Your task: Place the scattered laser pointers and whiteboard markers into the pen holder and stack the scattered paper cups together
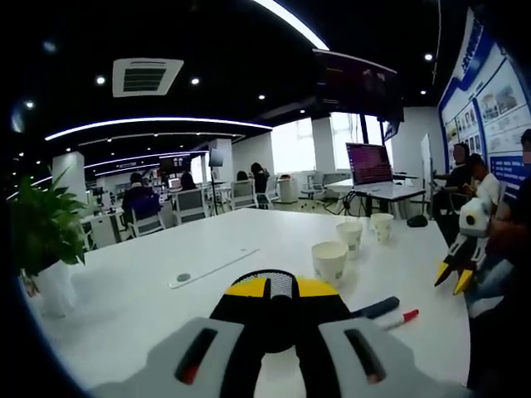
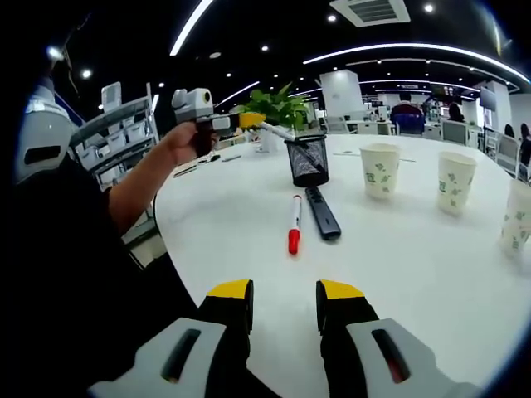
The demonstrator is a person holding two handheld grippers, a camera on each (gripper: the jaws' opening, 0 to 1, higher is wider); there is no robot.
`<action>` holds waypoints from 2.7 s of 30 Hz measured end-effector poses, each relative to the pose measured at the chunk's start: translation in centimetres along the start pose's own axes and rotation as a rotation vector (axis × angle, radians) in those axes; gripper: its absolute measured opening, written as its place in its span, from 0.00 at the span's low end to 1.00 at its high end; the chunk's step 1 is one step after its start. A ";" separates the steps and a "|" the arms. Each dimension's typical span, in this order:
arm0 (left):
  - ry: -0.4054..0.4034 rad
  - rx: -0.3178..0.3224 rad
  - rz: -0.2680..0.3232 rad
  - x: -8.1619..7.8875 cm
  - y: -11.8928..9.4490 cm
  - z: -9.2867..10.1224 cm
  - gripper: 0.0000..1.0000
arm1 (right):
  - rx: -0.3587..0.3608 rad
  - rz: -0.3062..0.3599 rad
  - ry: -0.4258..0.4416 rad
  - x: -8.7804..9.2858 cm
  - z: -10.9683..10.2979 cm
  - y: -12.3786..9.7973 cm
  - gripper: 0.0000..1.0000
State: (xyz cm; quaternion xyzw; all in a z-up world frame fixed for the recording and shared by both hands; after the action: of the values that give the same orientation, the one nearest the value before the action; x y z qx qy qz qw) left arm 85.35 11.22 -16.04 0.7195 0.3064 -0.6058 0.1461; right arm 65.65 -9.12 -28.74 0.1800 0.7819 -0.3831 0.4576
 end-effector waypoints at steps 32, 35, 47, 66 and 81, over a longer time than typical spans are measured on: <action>-0.017 -0.007 0.017 -0.3 1.9 -0.2 0.15 | 0.009 0.003 0.009 0.2 0.1 -0.4 0.33; -0.021 -0.008 0.018 -0.2 2.0 -0.2 0.17 | 0.010 0.001 0.011 0.2 0.1 -0.4 0.33; -0.029 -0.003 0.007 0.1 1.5 -0.1 0.21 | 0.003 0.000 0.009 0.1 -0.1 0.0 0.33; -0.047 -0.005 -0.018 0.9 0.2 0.0 0.27 | 0.004 0.003 -0.009 -0.4 -0.7 -0.2 0.33; -0.063 -0.024 -0.023 1.5 -1.7 -0.6 0.27 | 0.004 -0.003 -0.030 -1.0 -1.3 0.1 0.33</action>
State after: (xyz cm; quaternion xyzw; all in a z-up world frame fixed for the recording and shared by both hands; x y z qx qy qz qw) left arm 84.89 13.22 -17.04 0.6946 0.3171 -0.6262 0.1573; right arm 65.46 -7.99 -27.54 0.1740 0.7744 -0.3880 0.4684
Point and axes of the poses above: the point that each gripper's makers call its tool centre point, and the gripper's own axes: y roughly forward along the fingers, z roughly to its right, x roughly out of its underside, the point moved 1 cm from there along -y, roughly backward along the fingers, and after that the axes turned 8 degrees about y, right-handed, at the moved point
